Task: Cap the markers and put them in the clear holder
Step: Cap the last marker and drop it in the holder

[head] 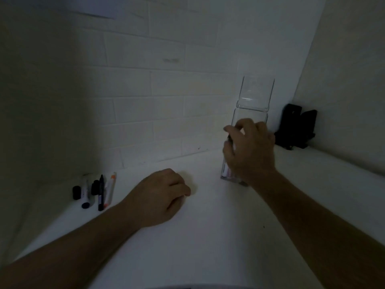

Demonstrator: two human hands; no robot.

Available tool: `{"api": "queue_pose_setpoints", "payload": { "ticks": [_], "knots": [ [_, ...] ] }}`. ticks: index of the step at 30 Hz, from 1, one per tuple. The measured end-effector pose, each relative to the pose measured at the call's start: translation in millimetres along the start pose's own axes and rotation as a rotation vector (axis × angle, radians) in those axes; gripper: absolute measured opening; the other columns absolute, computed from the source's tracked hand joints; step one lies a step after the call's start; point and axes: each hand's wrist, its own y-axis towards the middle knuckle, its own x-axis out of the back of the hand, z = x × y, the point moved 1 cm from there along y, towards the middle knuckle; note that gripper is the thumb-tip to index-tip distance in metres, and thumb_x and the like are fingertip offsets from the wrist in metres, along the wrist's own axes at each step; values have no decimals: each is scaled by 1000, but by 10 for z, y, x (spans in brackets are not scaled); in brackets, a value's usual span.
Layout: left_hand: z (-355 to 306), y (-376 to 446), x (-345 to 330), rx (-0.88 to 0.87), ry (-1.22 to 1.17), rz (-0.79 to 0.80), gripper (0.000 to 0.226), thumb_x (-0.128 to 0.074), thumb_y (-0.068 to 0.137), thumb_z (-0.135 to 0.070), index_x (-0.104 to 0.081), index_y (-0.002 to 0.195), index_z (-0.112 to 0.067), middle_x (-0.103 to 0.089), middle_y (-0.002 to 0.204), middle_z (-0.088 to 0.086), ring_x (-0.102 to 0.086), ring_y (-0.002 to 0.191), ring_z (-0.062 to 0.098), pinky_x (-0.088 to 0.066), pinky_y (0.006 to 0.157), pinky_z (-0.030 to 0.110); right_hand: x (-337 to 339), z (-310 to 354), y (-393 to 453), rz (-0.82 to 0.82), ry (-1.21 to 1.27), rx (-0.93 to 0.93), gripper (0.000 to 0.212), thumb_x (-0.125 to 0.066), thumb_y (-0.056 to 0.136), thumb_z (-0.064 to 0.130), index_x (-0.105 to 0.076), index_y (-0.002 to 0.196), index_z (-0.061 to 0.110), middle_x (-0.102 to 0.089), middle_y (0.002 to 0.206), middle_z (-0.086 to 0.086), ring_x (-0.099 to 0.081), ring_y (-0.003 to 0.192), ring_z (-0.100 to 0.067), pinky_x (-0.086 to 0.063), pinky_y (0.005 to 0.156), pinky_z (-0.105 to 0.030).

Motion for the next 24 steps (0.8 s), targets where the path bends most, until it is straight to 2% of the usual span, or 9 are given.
{"api": "queue_pose_setpoints", "payload": {
  "ticks": [2, 4, 7, 11, 14, 16, 19, 22, 24],
  "knots": [
    [33, -6, 154, -24, 28, -30, 19, -61, 89, -15, -74, 102, -18, -68, 101, 1, -61, 87, 21, -49, 75, 32, -34, 217, -56, 8, 111, 63, 36, -57, 87, 30, -67, 120, 17, -57, 106, -5, -51, 93, -23, -32, 71, -30],
    [171, -21, 436, 77, 68, -126, 20, -62, 85, -12, -75, 99, -18, -68, 101, 3, -62, 89, 24, -50, 78, 33, -135, 446, -125, 68, 289, 106, 33, -57, 86, 24, -69, 116, 15, -60, 102, -6, -55, 89, -25, -44, 69, -33],
    [560, -146, 917, 476, 75, -318, 32, -52, 87, -2, -72, 99, -25, -64, 104, 1, -61, 94, 21, -47, 87, 29, -330, 865, -232, 300, 507, 105, 34, -53, 87, 26, -68, 117, 20, -61, 106, -2, -58, 97, -25, -52, 82, -41],
    [920, -411, 1219, 904, 3, -379, 50, -41, 86, 8, -67, 103, -31, -61, 111, -1, -58, 97, 16, -41, 80, 23, -438, 1498, -300, 568, 740, 213, 33, -55, 94, 30, -66, 124, 22, -60, 118, 0, -54, 92, -12, -48, 92, -31],
    [891, -627, 1120, 956, 32, -439, 52, -39, 82, 9, -66, 104, -30, -60, 110, -3, -57, 94, 14, -43, 77, 23, -457, 1944, -355, 698, 834, 299, 38, -55, 98, 33, -61, 134, 22, -56, 129, -3, -55, 102, -16, -46, 96, -29],
    [902, -748, 954, 1001, 14, -434, 50, -41, 82, 8, -66, 102, -30, -59, 109, -2, -58, 92, 16, -49, 74, 28, -477, 2161, -371, 704, 824, 356, 35, -53, 98, 32, -63, 130, 21, -55, 125, -7, -56, 107, -23, -44, 87, -29],
    [951, -795, 800, 1165, -112, -393, 40, -44, 88, 2, -66, 99, -29, -59, 107, -1, -59, 89, 19, -52, 65, 31, -504, 2320, -329, 719, 835, 305, 25, -50, 99, 32, -64, 112, 15, -54, 111, -10, -58, 94, -28, -46, 78, -32],
    [952, -775, 731, 1147, -125, -310, 42, -44, 86, 3, -66, 96, -30, -60, 103, -1, -61, 91, 21, -49, 66, 28, -529, 2381, -303, 743, 785, 336, 25, -48, 101, 31, -62, 106, 11, -52, 105, -12, -54, 84, -28, -42, 72, -32],
    [946, -757, 703, 1175, -156, -260, 46, -41, 83, 5, -68, 97, -30, -59, 104, -3, -62, 85, 24, -53, 50, 32, -515, 2372, -291, 730, 759, 351, 26, -46, 102, 29, -64, 102, 10, -45, 96, -7, -47, 76, -22, -35, 69, -30]
  ]
}}
